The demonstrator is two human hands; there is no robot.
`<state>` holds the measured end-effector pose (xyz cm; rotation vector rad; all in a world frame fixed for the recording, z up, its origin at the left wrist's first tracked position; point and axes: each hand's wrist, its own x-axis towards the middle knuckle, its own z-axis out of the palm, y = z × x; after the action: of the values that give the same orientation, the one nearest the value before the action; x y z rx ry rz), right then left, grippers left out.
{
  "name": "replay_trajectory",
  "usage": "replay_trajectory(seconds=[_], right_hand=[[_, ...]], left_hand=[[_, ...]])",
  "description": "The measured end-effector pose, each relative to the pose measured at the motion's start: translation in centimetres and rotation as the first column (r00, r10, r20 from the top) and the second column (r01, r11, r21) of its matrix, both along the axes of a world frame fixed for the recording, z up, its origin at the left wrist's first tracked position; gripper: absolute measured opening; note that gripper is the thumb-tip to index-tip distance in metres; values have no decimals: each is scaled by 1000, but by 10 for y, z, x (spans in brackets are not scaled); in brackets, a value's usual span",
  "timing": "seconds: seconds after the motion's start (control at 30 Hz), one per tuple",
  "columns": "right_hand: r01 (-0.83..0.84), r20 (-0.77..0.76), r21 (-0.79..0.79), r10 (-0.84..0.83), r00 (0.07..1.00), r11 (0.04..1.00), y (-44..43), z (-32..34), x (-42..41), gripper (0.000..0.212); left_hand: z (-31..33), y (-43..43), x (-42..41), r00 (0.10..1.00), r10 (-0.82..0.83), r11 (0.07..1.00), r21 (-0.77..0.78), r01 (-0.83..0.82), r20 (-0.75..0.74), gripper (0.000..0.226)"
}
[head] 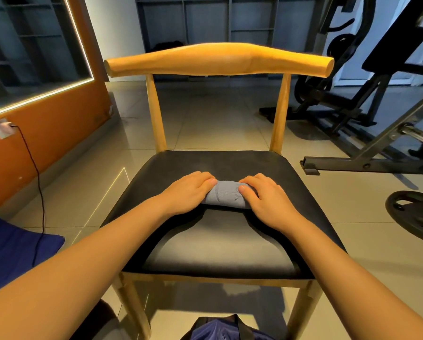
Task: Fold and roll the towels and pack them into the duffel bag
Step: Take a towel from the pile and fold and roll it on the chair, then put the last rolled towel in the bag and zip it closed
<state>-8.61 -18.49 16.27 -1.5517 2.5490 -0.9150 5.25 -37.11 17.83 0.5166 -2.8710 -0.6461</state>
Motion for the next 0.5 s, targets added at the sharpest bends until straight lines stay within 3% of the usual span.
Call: replay_trajectory(seconds=[0.1,0.37,0.5], right_hand=[[2,15,65,-3,1000,998,-4,1,-6,30],[-69,32,76,67,997,995,0,2,-8,28],[-61,29,47,59,998,997,4,1,-6,28]], left_hand=[[15,-6,-6,991,-11,1000,13,9,135,39],[45,-24,-22,893,-42,969,235,-73,448,53],[47,-21,-16,842,-17,984,159,-81,539,77]])
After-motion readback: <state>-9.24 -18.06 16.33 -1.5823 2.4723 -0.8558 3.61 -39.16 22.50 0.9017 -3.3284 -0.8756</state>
